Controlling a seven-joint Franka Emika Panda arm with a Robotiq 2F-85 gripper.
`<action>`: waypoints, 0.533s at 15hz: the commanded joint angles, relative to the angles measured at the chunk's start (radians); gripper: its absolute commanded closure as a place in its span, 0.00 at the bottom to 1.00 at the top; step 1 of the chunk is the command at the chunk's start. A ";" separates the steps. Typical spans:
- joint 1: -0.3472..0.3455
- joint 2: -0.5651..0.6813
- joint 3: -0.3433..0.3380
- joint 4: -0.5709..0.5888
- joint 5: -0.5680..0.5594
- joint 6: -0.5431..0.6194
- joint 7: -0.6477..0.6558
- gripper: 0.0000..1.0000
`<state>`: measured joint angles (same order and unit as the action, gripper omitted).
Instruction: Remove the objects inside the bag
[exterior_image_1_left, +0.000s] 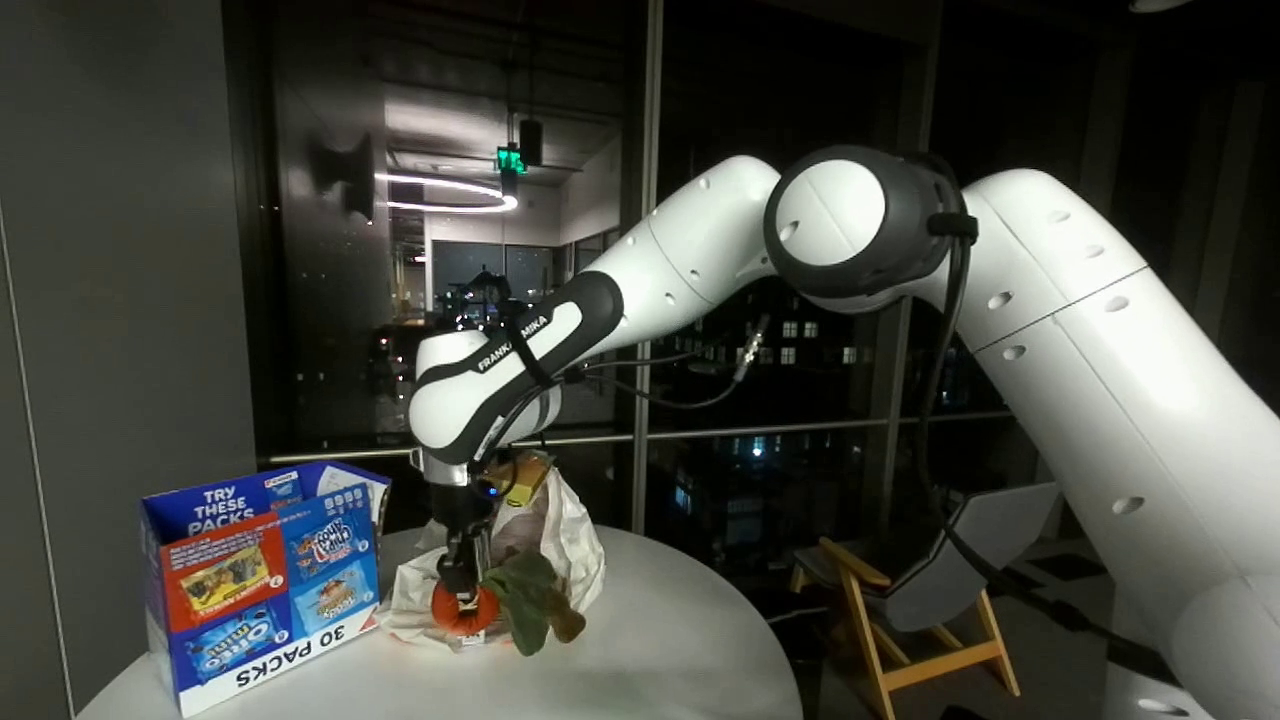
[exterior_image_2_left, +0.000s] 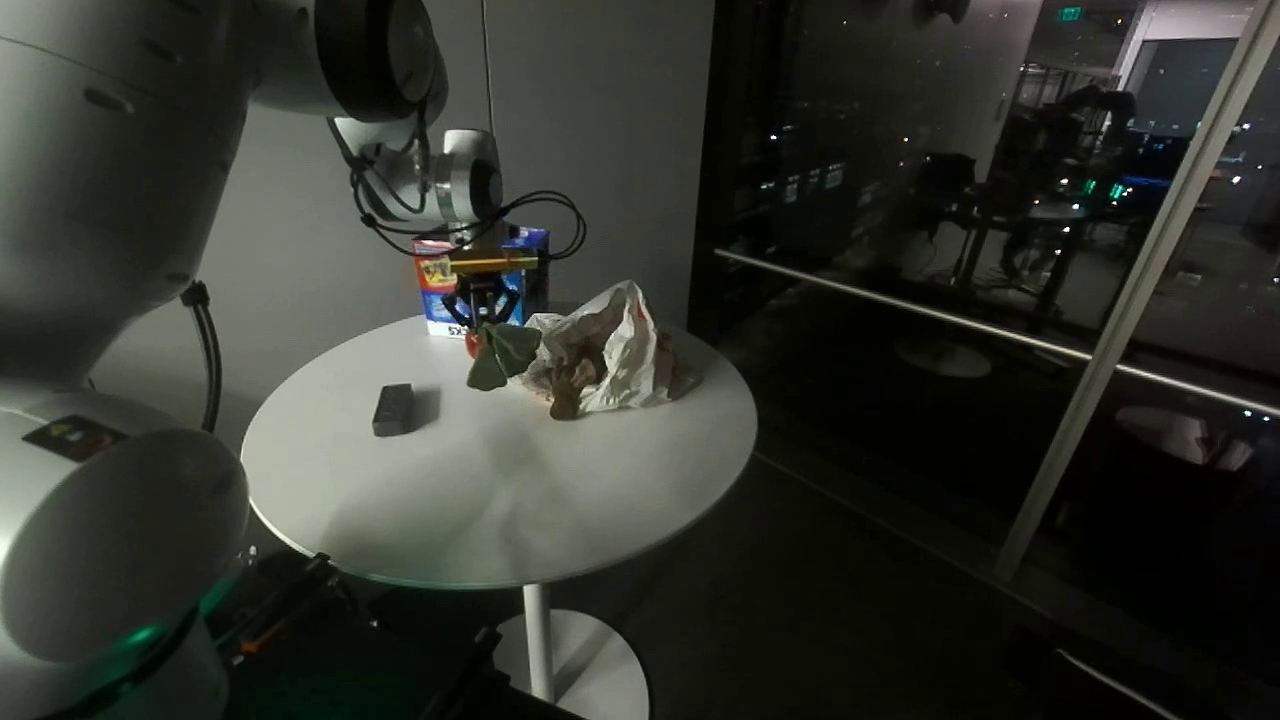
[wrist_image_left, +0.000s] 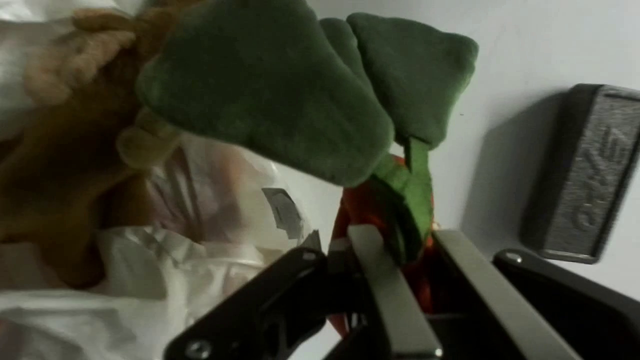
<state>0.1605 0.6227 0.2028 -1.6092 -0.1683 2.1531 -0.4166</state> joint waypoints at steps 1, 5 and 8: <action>-0.019 -0.024 0.078 -0.011 0.058 -0.020 -0.165 0.81; -0.008 0.066 0.141 0.064 0.097 -0.010 -0.331 0.81; 0.006 0.135 0.171 0.110 0.110 -0.018 -0.464 0.80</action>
<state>0.1610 0.6795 0.3456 -1.5795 -0.0870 2.1458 -0.7473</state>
